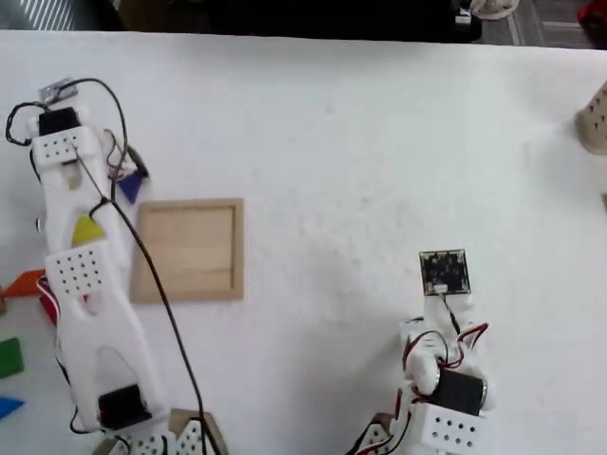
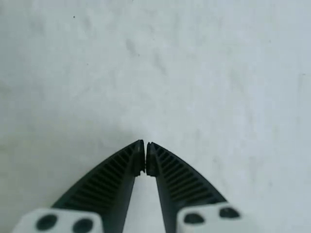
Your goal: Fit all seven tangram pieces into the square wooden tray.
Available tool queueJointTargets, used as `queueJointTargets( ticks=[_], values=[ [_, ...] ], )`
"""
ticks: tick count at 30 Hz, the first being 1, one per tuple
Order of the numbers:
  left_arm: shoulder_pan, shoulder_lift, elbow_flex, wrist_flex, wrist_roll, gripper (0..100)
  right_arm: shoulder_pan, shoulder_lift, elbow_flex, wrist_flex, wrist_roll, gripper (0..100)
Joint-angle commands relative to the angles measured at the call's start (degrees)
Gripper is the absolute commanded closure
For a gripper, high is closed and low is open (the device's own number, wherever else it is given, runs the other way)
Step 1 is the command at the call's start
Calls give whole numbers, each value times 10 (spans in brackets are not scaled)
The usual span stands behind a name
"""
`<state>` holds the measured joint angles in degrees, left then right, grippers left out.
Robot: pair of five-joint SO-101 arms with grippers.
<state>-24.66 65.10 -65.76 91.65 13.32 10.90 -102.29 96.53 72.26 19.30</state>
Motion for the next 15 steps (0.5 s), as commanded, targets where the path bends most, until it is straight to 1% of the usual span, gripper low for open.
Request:
queueJointTargets(
  ticks=[1, 5, 8, 15],
  values=[
    [10, 36, -172, 69, 22, 714, 0, -7, 4, 3, 5, 981],
    [22, 76, -245, 98, 35, 717, 0, -7, 4, 3, 5, 981],
    [22, 95, -251, 101, 77, 717, 3, -7, 4, 3, 5, 981],
    [20, 131, -250, 104, 86, 717, 4, -7, 4, 3, 5, 981]
  ],
)
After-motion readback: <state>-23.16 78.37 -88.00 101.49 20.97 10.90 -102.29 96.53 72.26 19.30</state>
